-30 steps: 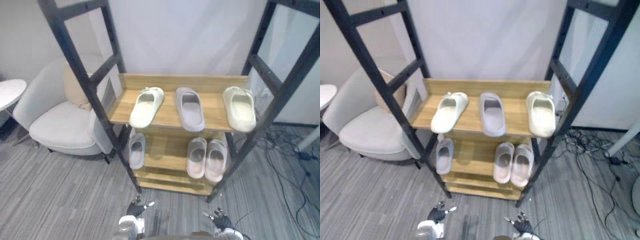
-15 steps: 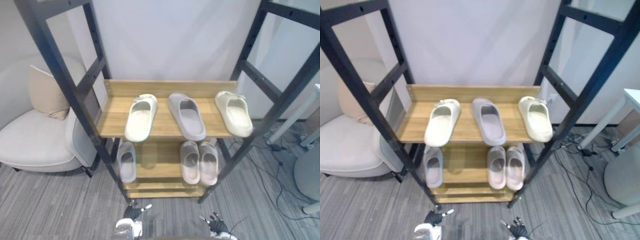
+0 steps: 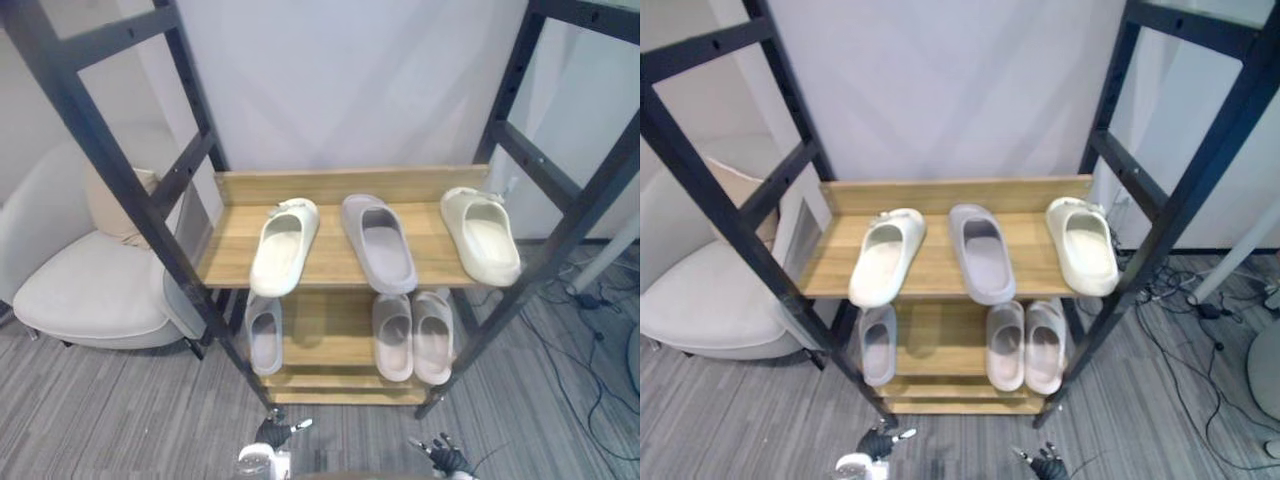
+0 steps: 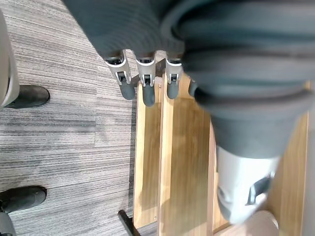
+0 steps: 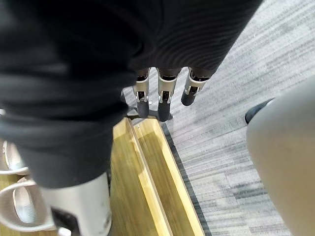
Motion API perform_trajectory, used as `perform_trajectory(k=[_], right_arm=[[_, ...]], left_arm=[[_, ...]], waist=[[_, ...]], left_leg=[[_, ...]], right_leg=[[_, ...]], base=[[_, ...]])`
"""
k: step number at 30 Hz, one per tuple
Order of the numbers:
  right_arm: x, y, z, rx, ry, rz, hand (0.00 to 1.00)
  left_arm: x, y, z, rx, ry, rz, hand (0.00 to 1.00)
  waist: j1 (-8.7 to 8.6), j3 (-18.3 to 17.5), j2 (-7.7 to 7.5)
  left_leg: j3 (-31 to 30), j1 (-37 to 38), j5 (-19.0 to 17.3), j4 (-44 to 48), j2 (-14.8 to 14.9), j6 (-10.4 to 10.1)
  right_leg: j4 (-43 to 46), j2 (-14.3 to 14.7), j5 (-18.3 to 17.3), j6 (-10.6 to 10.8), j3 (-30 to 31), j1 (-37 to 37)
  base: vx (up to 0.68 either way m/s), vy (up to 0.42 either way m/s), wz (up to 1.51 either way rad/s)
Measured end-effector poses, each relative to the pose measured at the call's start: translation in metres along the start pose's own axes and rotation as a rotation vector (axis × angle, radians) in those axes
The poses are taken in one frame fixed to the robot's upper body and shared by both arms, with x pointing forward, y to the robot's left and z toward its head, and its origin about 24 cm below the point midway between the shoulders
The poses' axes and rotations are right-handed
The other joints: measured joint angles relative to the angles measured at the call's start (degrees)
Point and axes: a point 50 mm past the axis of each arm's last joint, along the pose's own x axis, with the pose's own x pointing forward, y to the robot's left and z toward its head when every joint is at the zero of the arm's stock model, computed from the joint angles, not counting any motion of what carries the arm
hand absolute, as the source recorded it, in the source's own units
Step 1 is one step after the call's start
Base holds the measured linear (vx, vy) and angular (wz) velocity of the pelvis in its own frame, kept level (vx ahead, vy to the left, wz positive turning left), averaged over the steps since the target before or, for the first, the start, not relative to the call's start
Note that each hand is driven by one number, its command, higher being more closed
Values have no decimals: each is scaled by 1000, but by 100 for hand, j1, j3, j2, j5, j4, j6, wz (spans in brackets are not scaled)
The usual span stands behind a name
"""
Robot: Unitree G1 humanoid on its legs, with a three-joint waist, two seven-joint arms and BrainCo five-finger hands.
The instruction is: Organize the slippers on the shoe rack
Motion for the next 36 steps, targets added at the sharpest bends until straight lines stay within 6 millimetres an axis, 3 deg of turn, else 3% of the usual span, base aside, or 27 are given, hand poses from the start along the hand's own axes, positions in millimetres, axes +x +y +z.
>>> perform_trajectory(k=[2,6,9,13,16,19,26,30,36], right_arm=[[-4,-5,8,-20,-63,-3,0],[-23,-16,45,-75,-295,-7,0],[-53,-22,85,-78,-526,-13,0],[-115,-25,145,-66,-905,-9,0],[-152,-15,168,-43,-1111,36,0],[-173,-10,181,-42,-1226,64,0],[-186,-9,196,-80,-1339,55,0],[-189,-11,215,-94,-1430,46,0],[-171,-10,233,-143,-1433,66,0]], left_arm=[[0,5,2,6,-7,14,0],[-1,15,3,14,-22,52,0],[-3,18,2,13,-33,60,0],[-5,18,1,4,-49,61,0],[-5,12,1,-18,-57,51,0],[-5,4,2,-39,-59,34,0],[-7,-6,-4,-18,-47,1,0],[-8,-3,-9,57,-40,-22,0],[-8,6,-11,114,-29,-18,0]], waist=[[-1,6,-12],[-49,40,-43],[-139,37,-94],[-279,34,-137],[-311,37,-140],[-314,37,-149],[-365,-20,-163],[-419,-56,-154],[-455,-154,-186]], left_leg=[[15,-5,5,-24,12,-9],[154,-31,14,-90,31,-21],[161,-39,8,-92,18,-24],[151,-128,-8,-54,-45,-12],[152,-201,-129,159,-29,21],[153,-203,-218,271,-42,76],[103,-218,-263,314,-133,95],[-186,-246,-260,321,-189,101],[-501,-498,-253,426,-211,113]], right_leg=[[30,10,-1,0,37,-45],[214,32,-21,9,207,-280],[321,17,-91,22,220,-352],[587,-45,-250,50,217,-540],[590,-46,-265,58,238,-541],[581,-62,-275,77,268,-509],[511,-116,-258,108,300,-465],[373,-159,-196,138,216,-369],[168,-178,-87,139,43,-382]], base=[[-67,-12,-9],[-47,-13,-20],[0,0,0],[21,-13,2],[40,-7,-6],[15,13,-8],[-5,10,1],[-14,18,11],[-14,3,17]])
